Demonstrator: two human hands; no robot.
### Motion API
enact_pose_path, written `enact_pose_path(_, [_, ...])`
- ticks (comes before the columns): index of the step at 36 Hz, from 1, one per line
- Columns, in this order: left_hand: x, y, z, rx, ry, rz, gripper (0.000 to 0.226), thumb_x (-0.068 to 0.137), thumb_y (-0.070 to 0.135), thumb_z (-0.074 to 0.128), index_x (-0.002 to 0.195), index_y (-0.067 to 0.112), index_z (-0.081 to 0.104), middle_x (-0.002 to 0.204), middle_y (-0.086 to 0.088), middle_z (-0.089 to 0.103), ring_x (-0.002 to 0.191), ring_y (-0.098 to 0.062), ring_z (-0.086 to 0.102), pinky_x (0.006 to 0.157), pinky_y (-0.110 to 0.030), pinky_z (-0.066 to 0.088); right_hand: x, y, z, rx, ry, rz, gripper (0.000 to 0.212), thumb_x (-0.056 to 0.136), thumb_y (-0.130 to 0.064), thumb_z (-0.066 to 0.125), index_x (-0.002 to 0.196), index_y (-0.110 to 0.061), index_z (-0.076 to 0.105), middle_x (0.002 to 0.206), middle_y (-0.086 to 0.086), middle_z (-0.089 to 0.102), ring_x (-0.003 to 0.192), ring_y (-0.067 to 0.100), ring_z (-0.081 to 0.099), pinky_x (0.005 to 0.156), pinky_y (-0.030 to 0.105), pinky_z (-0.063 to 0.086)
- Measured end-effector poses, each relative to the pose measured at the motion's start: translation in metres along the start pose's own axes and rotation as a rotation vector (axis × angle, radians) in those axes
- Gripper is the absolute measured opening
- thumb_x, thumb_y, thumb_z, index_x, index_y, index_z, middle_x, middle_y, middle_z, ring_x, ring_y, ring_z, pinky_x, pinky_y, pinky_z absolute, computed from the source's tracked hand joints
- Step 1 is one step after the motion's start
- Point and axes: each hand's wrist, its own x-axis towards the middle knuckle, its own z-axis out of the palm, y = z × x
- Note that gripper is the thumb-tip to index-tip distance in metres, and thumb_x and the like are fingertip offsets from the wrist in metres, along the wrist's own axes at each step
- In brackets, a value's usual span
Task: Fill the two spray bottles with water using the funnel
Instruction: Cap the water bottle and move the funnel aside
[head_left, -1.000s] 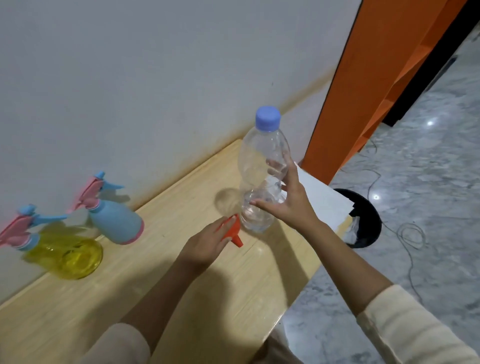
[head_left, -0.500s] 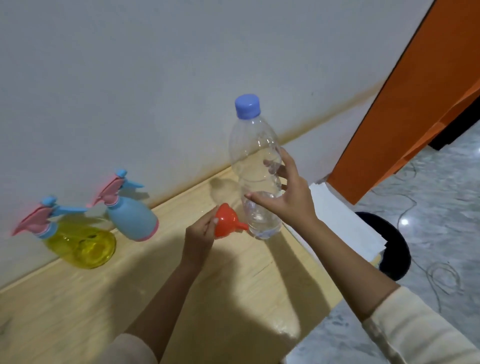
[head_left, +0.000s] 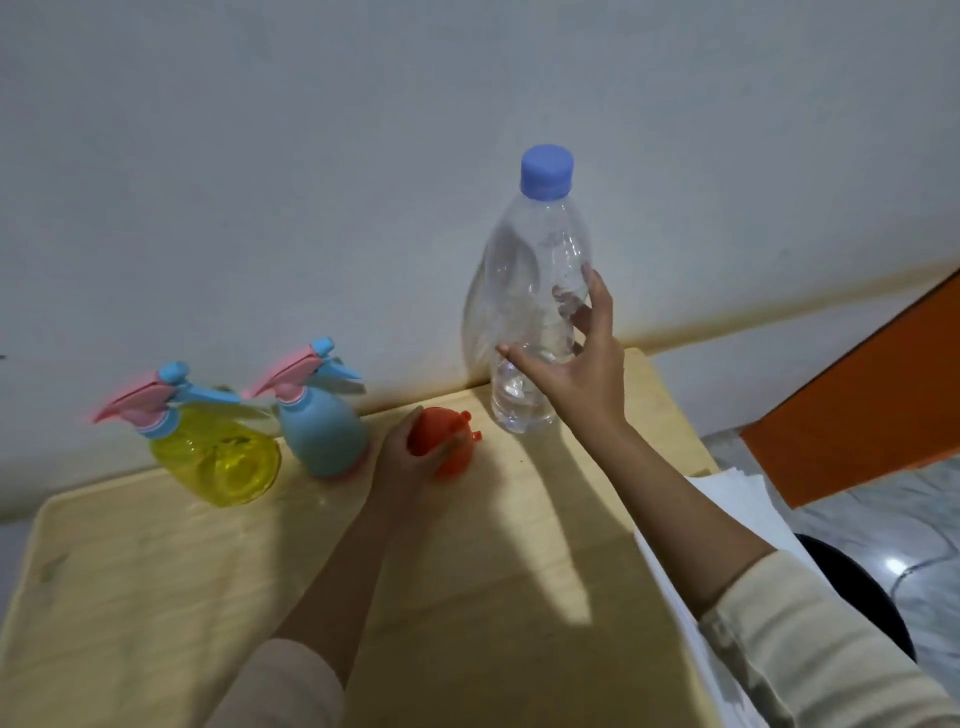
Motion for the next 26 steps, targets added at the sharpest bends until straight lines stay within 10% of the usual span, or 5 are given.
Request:
enact_pose_path(6, [0.019,-0.039,-0.009,0.285,0.045,-0.031,0.068,0.049,0.051,0.085,0.108,0.028,0.062,0.109,-0.001,0.062,0.1,-0.014,0.06,0.091,-0.035,0.049,0.008,0.004,0.015,0.053,0.018,0.005,0.102,0.057,-0.046,0.081,0.14,-0.036,0.024,0.121,-0.006,0.057,0.115,0.009,0.054,0.091,0.043,0.051])
enact_pose_path(26, [0.033,-0.041,0.002,0.332,0.218,-0.02,0.064,0.079,0.028,0.073,0.134,0.013,0.045,0.125,-0.008,0.035,0.115,-0.018,0.041,0.097,-0.019,0.027,0.011,0.021,0.012,0.029,-0.147,-0.052,0.086,0.062,-0.036,0.084,0.132,-0.016,0.037,0.13,0.0,0.048,0.121,0.012,0.047,0.099,0.032,0.045])
